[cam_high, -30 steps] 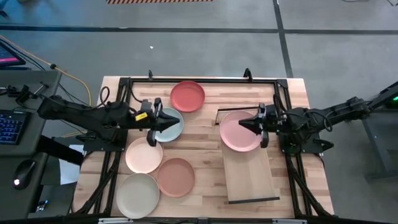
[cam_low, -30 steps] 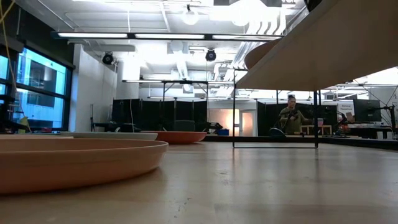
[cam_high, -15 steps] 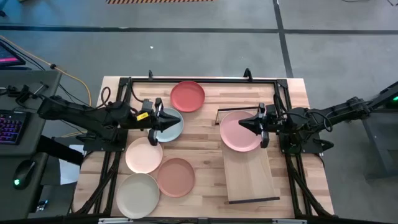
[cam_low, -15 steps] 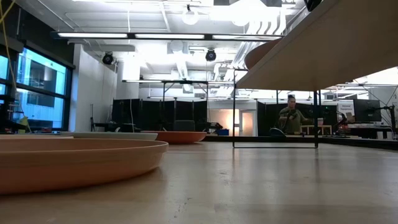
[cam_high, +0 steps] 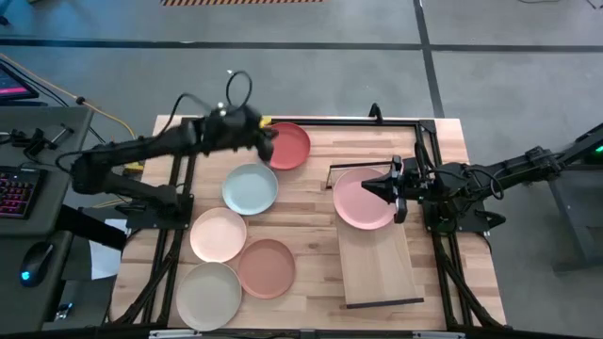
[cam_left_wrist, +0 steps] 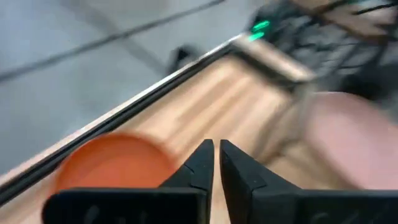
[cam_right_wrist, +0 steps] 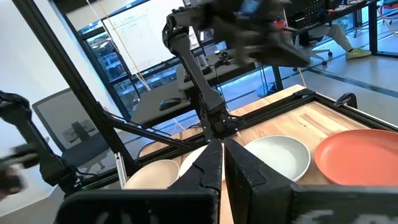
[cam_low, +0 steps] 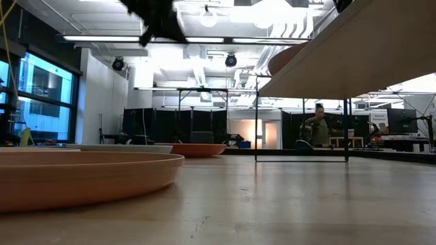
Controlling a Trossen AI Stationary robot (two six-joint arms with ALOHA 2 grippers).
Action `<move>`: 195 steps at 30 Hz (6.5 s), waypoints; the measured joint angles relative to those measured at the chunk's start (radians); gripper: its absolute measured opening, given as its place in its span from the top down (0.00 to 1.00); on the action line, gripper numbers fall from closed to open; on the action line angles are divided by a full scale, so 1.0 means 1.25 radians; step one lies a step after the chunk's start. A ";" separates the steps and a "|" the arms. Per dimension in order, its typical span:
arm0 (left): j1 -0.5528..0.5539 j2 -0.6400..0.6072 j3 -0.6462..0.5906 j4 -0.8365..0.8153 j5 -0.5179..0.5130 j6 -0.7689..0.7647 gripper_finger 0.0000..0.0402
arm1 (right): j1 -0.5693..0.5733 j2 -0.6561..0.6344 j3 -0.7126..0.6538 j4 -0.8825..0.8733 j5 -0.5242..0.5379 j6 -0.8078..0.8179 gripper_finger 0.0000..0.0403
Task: Place and stack plates onto a shelf
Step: Stack the orange plate on top of the pink plate on the shelf
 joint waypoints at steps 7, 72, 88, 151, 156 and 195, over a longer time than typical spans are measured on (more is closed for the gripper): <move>0.157 0.130 0.000 -0.184 0.011 -0.075 0.76 | 0.000 0.000 0.000 0.000 0.001 0.000 1.00; 0.244 0.093 -0.001 -0.142 -0.019 -0.270 1.00 | 0.000 0.048 0.000 0.047 0.030 0.042 1.00; -0.038 -0.040 -0.001 -0.138 -0.056 -0.365 1.00 | 0.000 0.023 0.001 0.168 0.077 -0.046 1.00; -0.312 0.523 0.435 0.065 -0.007 -0.304 0.65 | 0.000 -0.063 0.044 0.098 0.143 -0.164 1.00; -0.312 0.468 0.435 0.046 -0.002 -0.206 0.64 | 0.000 -0.063 0.044 0.083 0.137 -0.158 1.00; -0.465 -0.088 -0.220 0.492 -0.172 0.010 0.64 | 0.208 0.222 0.117 -0.475 -0.230 0.301 1.00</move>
